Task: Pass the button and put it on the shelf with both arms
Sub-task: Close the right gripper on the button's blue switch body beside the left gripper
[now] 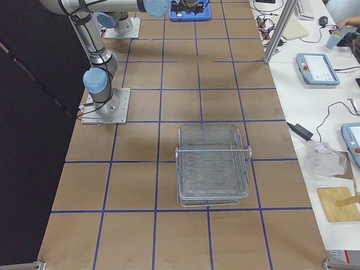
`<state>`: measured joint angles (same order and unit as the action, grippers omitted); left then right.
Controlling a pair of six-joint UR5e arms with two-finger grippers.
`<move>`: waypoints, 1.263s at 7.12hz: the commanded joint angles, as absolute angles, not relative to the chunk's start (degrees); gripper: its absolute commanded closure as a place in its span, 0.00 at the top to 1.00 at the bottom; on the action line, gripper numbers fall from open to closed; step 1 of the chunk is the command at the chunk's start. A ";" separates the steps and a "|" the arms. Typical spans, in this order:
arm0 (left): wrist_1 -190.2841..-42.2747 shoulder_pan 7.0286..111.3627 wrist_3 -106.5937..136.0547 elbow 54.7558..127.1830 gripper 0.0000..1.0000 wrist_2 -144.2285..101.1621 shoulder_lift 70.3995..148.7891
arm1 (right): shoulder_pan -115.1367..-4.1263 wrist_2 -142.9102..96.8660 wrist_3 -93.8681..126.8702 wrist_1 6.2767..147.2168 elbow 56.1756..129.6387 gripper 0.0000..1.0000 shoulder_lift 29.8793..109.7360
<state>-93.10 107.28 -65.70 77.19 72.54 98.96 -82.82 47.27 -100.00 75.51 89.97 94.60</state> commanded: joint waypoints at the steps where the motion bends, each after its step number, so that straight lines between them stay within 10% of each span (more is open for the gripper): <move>1: -93.16 110.28 -63.82 75.42 0.00 72.33 98.36 | -82.71 43.16 -99.32 75.32 91.48 1.00 95.01; 9: -93.25 112.50 -62.75 75.85 0.00 72.25 95.71 | -83.76 42.01 -97.56 73.21 94.22 1.00 97.82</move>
<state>-93.25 112.47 -62.73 75.81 72.32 95.97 -83.67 41.99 -97.66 73.61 93.82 97.60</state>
